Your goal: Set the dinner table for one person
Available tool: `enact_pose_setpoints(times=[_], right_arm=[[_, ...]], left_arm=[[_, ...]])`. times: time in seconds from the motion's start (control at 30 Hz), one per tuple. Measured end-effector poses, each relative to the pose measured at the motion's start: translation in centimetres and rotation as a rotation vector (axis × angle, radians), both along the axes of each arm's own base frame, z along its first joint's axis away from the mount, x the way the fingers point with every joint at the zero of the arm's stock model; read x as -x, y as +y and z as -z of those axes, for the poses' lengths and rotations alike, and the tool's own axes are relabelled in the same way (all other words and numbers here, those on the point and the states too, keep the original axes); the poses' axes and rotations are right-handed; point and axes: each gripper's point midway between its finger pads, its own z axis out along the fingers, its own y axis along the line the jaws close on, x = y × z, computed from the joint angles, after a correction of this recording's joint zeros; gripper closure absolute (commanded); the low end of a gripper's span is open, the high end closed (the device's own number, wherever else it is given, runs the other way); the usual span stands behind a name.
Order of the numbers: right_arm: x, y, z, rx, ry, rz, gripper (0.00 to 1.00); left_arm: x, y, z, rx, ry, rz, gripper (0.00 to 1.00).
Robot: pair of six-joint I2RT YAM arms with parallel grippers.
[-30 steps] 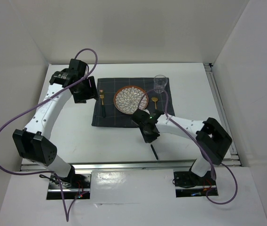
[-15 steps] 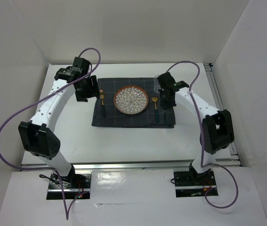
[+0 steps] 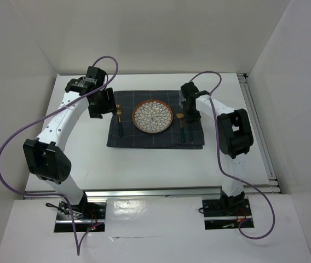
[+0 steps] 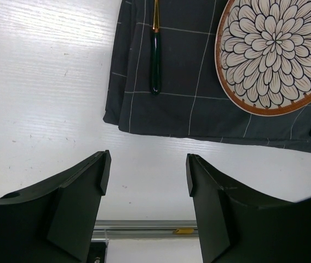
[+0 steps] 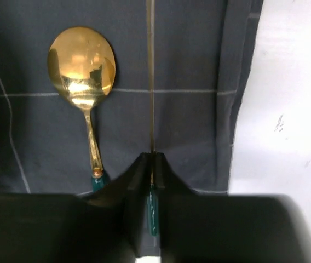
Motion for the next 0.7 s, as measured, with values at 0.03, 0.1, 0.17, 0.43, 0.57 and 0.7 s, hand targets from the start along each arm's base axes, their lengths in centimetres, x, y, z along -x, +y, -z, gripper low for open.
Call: enact_pose_setpoints(times=[0.03,0.1,0.17,0.43,0.57,0.7], right_arm=[[-0.1,0.0,0.0,0.001,-0.006,-0.002,0.64],[-0.7,0.1,-0.2,-0.003,-0.03,0.007,0.47],[-1.0,0.1,-0.3,-0.004,-0.045,0.013,0.36],[-1.1,-1.6,-6.8,-0.09,-0.17,0.13,0.0],[0.0,-7.5,-14.4,-0.19,-0.344,0.348,0.0],[4.0,-13.6,-18.3,-0.203,-0.462,0.554,0.0]], left_arm=[[0.0,0.0,0.1,-0.001,0.002,0.0,0.26],[0.0,0.0,0.2,-0.001,0.004,0.0,0.26],[0.0,0.0,0.2,-0.001,0.005,0.0,0.26],[-0.1,0.1,0.2,-0.006,0.004,-0.002,0.26],[-0.1,0.1,0.1,-0.007,0.001,-0.001,0.26],[-0.3,-0.1,-0.5,0.007,-0.026,0.005,0.26]])
